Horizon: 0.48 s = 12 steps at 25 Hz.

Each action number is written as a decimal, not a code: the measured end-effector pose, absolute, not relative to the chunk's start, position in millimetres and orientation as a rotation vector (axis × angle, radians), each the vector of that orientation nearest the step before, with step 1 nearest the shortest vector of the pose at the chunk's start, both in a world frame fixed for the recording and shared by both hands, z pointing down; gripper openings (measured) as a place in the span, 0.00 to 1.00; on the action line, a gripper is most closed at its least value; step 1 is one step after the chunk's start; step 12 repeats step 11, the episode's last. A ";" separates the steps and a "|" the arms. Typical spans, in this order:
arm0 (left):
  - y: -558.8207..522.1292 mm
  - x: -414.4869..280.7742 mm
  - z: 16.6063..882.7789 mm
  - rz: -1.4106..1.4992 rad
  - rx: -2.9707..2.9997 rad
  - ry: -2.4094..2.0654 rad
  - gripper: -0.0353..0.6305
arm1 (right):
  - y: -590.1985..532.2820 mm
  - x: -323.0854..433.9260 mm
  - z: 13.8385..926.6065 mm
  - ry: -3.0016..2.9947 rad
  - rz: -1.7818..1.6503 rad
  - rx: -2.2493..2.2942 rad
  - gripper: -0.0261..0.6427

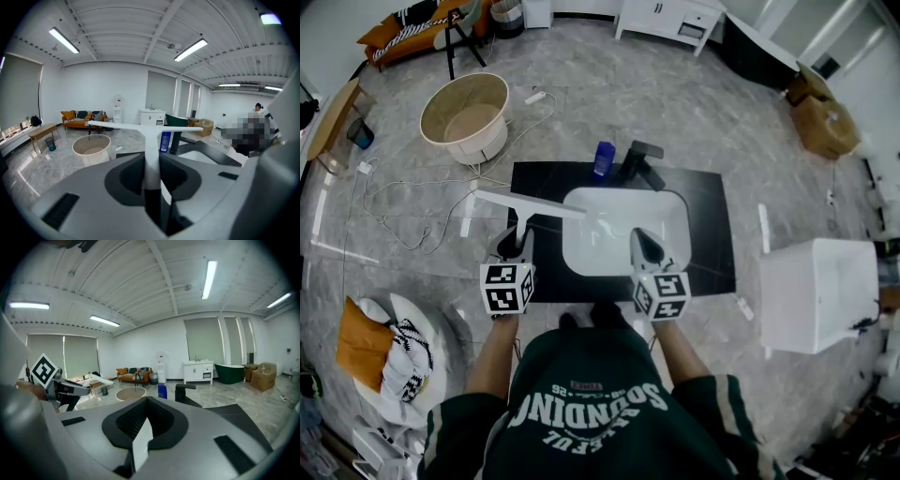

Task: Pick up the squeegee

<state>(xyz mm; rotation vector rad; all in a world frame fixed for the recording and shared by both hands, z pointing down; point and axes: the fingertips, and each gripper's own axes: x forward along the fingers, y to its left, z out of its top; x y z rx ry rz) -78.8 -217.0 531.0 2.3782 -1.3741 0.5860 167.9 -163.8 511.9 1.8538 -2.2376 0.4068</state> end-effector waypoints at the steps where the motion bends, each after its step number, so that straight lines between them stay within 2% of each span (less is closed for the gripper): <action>1: -216.7 -79.0 531.3 0.585 2.377 -1.374 0.17 | -163.4 167.6 512.7 -2.239 0.409 1.853 0.04; 12: -215.0 -74.8 537.1 0.593 2.365 -1.374 0.17 | -163.1 164.4 517.4 -2.253 0.417 1.828 0.04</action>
